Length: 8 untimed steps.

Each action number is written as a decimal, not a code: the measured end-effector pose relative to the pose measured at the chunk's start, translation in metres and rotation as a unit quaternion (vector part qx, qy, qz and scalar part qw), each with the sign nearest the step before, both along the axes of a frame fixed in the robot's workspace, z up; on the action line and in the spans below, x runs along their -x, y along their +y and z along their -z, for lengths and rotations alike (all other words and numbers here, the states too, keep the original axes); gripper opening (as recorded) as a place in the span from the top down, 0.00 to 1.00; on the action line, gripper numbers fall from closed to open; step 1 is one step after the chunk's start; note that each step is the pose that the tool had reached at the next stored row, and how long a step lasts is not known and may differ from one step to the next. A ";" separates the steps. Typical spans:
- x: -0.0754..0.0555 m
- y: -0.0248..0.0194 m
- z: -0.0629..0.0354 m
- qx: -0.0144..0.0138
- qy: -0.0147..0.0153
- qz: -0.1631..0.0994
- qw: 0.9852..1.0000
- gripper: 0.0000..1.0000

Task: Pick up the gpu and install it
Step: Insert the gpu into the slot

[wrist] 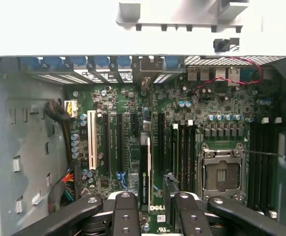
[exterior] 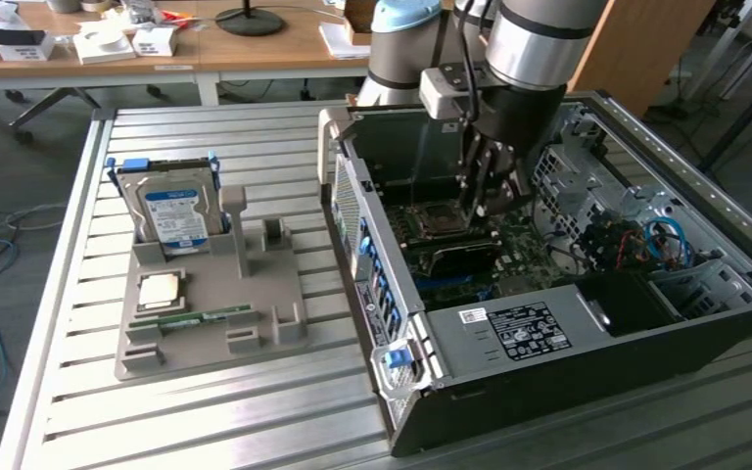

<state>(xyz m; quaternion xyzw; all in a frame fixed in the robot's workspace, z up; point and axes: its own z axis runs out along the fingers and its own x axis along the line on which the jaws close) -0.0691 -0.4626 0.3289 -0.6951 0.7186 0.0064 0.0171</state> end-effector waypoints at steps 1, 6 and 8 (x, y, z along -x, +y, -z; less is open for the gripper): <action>0.000 0.0000 -0.0020 0.000 0.000 0.000 1.000 0.66; 0.000 0.0000 -0.0092 0.000 0.000 0.000 1.000 0.66; 0.000 0.0000 -0.0092 0.000 0.000 0.000 1.000 0.66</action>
